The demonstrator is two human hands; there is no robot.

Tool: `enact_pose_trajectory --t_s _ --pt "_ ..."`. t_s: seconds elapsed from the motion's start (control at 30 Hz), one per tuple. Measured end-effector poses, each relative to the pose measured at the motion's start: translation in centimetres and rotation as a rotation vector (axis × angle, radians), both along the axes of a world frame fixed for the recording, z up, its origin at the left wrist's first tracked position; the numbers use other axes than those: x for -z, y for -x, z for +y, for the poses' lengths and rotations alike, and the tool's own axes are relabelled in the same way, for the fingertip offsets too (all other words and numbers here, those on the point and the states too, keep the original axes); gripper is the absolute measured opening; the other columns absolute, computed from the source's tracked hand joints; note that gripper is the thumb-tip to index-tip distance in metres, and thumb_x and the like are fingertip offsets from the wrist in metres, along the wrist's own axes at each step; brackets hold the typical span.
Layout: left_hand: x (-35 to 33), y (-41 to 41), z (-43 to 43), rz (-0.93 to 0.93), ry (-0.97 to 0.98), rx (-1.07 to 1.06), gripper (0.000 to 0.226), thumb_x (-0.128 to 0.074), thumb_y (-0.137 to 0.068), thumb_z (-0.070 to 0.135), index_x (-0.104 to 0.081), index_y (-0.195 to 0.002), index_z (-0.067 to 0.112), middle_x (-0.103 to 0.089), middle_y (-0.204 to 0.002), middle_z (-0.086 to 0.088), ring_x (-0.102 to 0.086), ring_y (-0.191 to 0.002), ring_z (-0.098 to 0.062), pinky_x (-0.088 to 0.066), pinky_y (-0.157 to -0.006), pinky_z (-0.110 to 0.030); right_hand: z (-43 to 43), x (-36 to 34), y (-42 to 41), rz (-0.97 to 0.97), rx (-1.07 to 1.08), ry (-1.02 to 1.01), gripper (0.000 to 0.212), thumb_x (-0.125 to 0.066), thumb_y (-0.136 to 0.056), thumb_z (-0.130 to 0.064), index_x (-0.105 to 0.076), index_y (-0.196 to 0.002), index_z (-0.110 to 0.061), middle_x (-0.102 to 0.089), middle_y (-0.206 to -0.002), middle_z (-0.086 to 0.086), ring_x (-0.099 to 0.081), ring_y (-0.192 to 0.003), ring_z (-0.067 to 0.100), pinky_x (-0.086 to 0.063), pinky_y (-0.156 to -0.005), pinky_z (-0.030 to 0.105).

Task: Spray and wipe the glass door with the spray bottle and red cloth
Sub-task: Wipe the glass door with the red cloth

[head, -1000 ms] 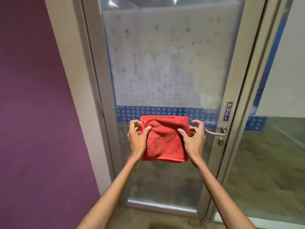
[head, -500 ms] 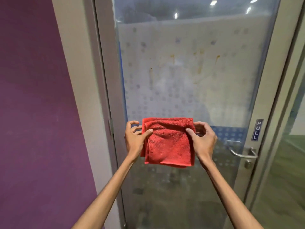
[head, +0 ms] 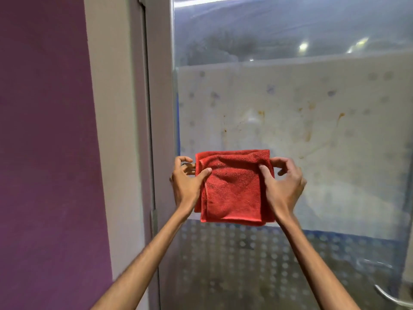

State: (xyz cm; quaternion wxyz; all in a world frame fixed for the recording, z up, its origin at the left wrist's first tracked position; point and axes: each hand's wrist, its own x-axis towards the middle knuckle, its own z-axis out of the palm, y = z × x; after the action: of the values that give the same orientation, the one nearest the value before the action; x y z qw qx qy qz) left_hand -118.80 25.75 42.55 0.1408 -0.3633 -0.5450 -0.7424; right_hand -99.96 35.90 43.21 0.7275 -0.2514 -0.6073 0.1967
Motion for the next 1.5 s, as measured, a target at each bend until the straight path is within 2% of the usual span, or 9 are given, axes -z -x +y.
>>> enact_pose_trajectory --t_s 0.13,0.47,0.6,0.77,0.93,1.03,1.13,1.37,1.5 --pt "-5.1 3.0 3.7 0.138 -0.029 -0.084 0.053 -0.090 -0.066 0.026 -0.044 -0.090 0.038 -0.064 -0.082 0.016 -0.064 -0.073 0.007 -0.051 -0.065 -0.015 4.2 -4.4 4.8 0.037 0.100 -0.091 0.024 -0.079 -0.078 -0.028 -0.064 -0.096 -0.031 -0.061 -0.088 -0.021 -0.052 -0.086 0.013 -0.020 -0.082 0.025" --pt "-11.1 8.6 9.3 0.307 -0.157 -0.254 0.042 -0.087 -0.072 0.031 -0.048 -0.089 0.031 -0.061 -0.082 0.011 -0.059 -0.072 -0.009 -0.051 -0.068 -0.031 10.2 -11.9 11.0 0.138 0.405 -0.356 0.017 -0.081 -0.074 -0.031 -0.070 -0.086 -0.027 -0.060 -0.080 -0.017 -0.052 -0.092 0.018 -0.021 -0.085 0.029" --pt "-11.3 9.0 10.3 0.371 -0.154 -0.371 0.039 -0.085 -0.074 0.031 -0.057 -0.098 0.019 -0.054 -0.097 0.011 -0.050 -0.095 -0.013 -0.049 -0.086 -0.038 11.1 -11.5 12.2 0.064 0.530 -0.431 0.013 -0.078 -0.076 -0.016 -0.071 -0.083 -0.025 -0.068 -0.098 -0.004 -0.051 -0.097 0.020 -0.027 -0.082 0.036" --pt "-10.9 9.6 10.9 0.404 -0.134 -0.482 0.042 -0.083 -0.076 0.037 -0.066 -0.109 0.018 -0.054 -0.114 -0.008 -0.045 -0.110 -0.023 -0.043 -0.097 -0.038 10.2 -11.5 13.4 0.001 0.601 -0.449 0.031 -0.073 -0.069 -0.001 -0.074 -0.092 -0.023 -0.069 -0.086 -0.003 -0.049 -0.088 0.020 -0.023 -0.073 0.034" --pt "-10.8 10.3 10.9 0.425 -0.099 -0.500 0.038 -0.081 -0.075 0.047 -0.068 -0.106 0.028 -0.052 -0.117 -0.004 -0.045 -0.113 -0.022 -0.032 -0.096 -0.030 7.8 -10.0 16.6 -0.145 0.562 -0.294 0.044 -0.060 -0.091 -0.035 -0.063 -0.132 -0.019 -0.065 -0.120 0.009 -0.056 -0.116 0.032 -0.033 -0.093 0.043" --pt "-11.2 11.7 10.5 0.434 -0.087 -0.462 0.041 -0.079 -0.073 0.055 -0.068 -0.105 0.031 -0.051 -0.119 0.000 -0.046 -0.117 -0.023 -0.035 -0.097 -0.035 6.8 -7.9 19.6 -0.329 0.588 -0.231 0.077 -0.047 -0.088 -0.066 -0.040 -0.153 -0.024 -0.042 -0.148 0.025 -0.032 -0.143 0.044 -0.022 -0.116 0.060" --pt "-11.2 13.5 10.0 0.460 -0.107 -0.442 0.041 -0.076 -0.076 0.055 -0.068 -0.107 0.030 -0.053 -0.121 -0.001 -0.047 -0.120 -0.022 -0.034 -0.098 -0.036 7.1 -6.8 21.8 -0.490 0.645 -0.209 0.094 -0.036 -0.082 -0.084 -0.019 -0.160 -0.033 -0.011 -0.162 0.032 -0.004 -0.151 0.053 -0.001 -0.115 0.075" --pt "-9.6 18.3 9.0 0.525 -0.083 -0.536 0.031 -0.059 -0.097 0.023 -0.064 -0.127 0.015 -0.053 -0.142 -0.013 -0.046 -0.135 -0.031 -0.031 -0.110 -0.044 8.0 -10.6 23.6 -0.406 0.729 -0.190 0.078 -0.029 -0.089 -0.082 -0.016 -0.157 -0.046 -0.011 -0.166 0.023 -0.006 -0.150 0.054 -0.006 -0.108 0.082" --pt "-8.8 19.6 9.0 0.569 -0.065 -0.566 0.040 -0.049 -0.100 0.015 -0.055 -0.139 0.011 -0.045 -0.152 -0.011 -0.035 -0.145 -0.027 -0.020 -0.114 -0.036 7.4 -16.9 24.9 -0.320 0.723 -0.227 0.070 -0.027 -0.092 -0.077 -0.020 -0.155 -0.048 -0.012 -0.167 0.019 -0.007 -0.150 0.054 -0.004 -0.108 0.083"
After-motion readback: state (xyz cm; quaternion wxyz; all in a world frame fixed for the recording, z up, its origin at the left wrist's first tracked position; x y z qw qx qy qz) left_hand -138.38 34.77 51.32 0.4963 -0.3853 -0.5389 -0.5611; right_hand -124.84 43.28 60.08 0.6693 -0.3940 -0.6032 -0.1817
